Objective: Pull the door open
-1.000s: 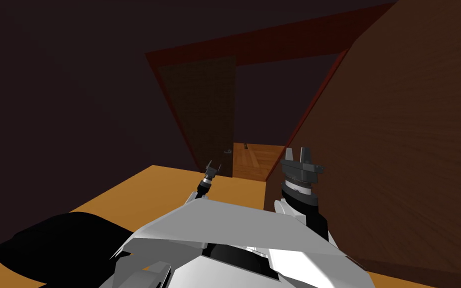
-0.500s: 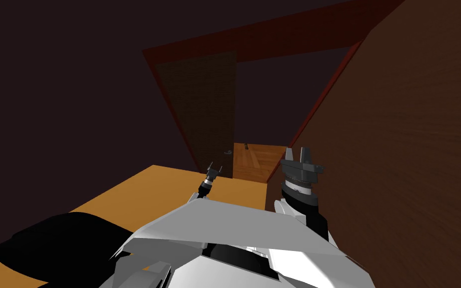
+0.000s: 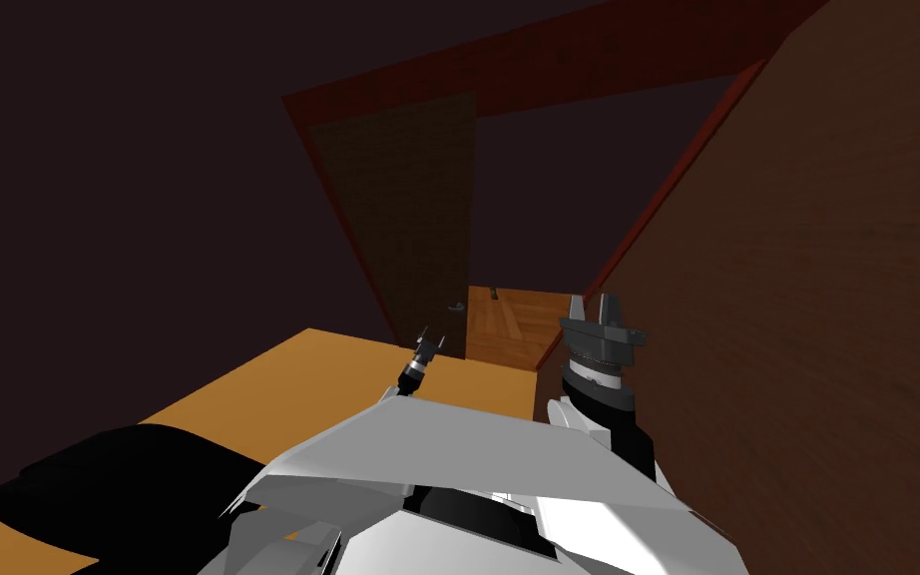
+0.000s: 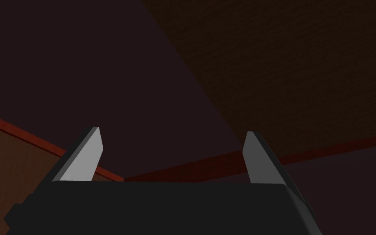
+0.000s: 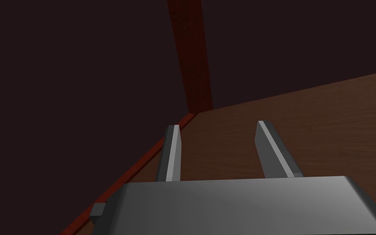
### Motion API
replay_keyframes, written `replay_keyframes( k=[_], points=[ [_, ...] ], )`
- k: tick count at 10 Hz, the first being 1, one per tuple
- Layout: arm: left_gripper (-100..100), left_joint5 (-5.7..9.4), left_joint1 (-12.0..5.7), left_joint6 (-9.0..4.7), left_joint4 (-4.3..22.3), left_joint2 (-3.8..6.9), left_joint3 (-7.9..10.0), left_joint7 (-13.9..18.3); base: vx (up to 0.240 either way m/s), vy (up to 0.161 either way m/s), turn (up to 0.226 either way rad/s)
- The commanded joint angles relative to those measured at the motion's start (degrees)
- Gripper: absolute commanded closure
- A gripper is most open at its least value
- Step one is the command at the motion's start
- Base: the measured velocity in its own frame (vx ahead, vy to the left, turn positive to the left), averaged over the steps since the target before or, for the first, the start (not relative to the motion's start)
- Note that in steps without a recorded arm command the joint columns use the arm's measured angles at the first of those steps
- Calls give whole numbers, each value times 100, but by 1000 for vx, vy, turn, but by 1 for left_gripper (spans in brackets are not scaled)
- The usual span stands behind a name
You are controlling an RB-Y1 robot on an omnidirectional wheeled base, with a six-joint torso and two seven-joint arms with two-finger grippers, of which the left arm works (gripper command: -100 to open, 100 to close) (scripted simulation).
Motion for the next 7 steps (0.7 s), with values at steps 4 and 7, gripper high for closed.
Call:
replay_keyframes(
  k=[4,7],
  points=[
    [-100,-154,-81,-42,301,-35,10,-584,62,-4,41],
    [-100,-269,-136,-76,523,-66,17,-998,69,-5,54]
  ],
)
